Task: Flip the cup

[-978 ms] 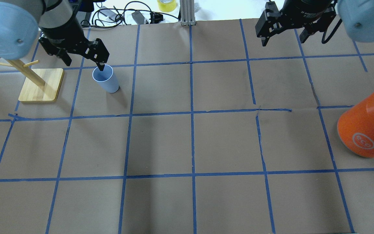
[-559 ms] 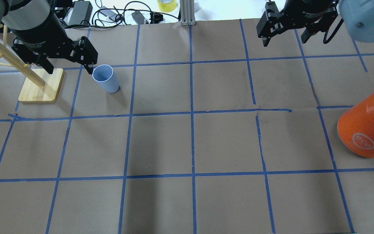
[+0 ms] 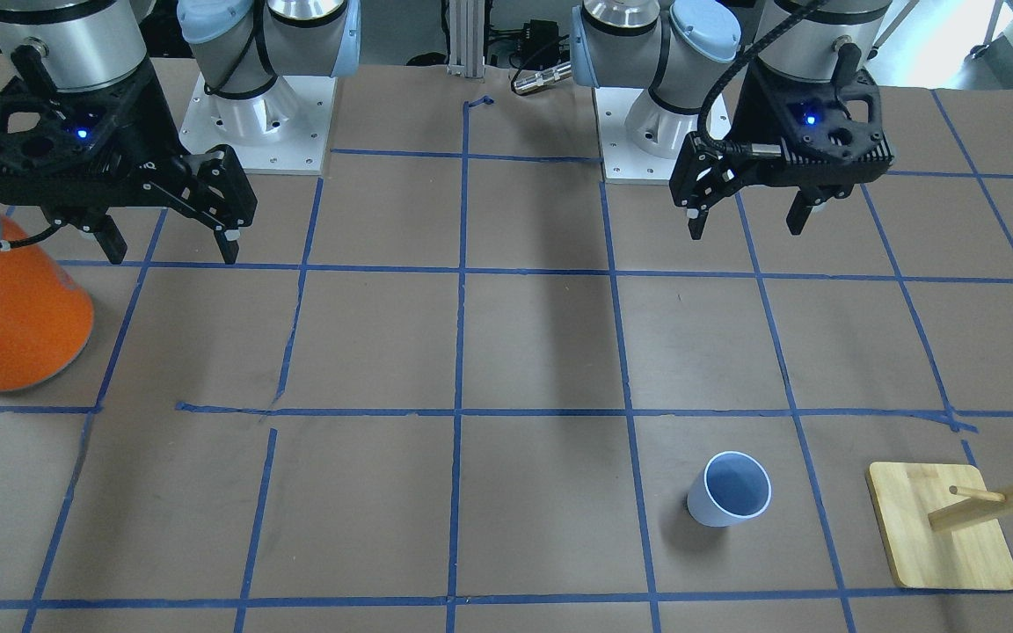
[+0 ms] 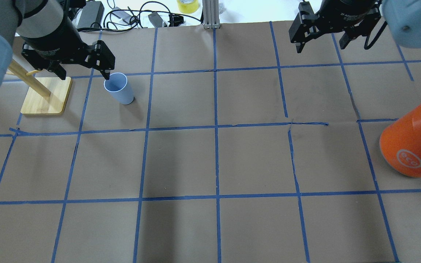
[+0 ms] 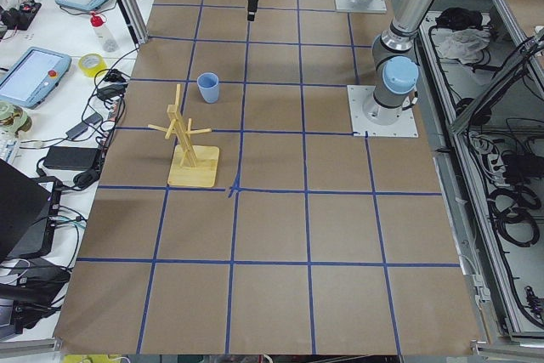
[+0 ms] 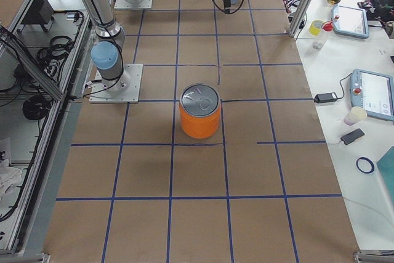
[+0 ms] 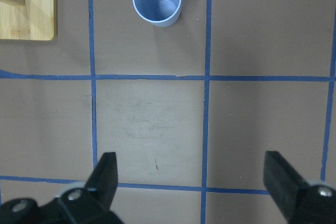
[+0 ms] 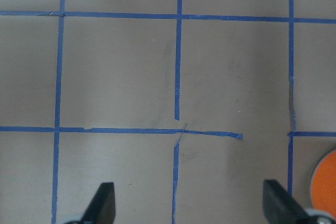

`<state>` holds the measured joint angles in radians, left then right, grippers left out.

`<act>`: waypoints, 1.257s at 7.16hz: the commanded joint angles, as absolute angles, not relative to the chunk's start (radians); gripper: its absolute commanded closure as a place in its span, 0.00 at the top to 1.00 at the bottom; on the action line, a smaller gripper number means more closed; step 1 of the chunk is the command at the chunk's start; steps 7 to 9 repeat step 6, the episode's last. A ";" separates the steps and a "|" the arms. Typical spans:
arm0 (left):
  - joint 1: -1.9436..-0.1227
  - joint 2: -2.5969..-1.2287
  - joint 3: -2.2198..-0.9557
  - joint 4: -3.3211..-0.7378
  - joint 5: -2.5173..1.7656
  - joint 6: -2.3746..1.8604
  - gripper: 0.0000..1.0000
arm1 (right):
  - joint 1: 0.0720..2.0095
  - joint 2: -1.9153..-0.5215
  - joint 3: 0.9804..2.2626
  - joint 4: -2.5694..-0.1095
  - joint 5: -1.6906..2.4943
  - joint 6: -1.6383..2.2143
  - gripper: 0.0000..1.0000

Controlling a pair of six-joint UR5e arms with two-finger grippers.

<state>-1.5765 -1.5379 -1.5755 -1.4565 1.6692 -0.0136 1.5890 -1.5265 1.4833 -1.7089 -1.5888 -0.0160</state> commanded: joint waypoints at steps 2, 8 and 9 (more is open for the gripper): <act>-1.577 -1.539 -1.585 -1.439 1.667 -0.015 1.00 | 1.589 -1.526 1.485 -1.710 -1.586 -0.015 1.00; -1.577 -1.537 -1.585 -1.439 1.667 -0.006 1.00 | 1.594 -1.526 1.485 -1.712 -1.575 0.000 1.00; -1.577 -1.537 -1.585 -1.439 1.667 -0.006 1.00 | 1.594 -1.526 1.485 -1.712 -1.575 0.000 1.00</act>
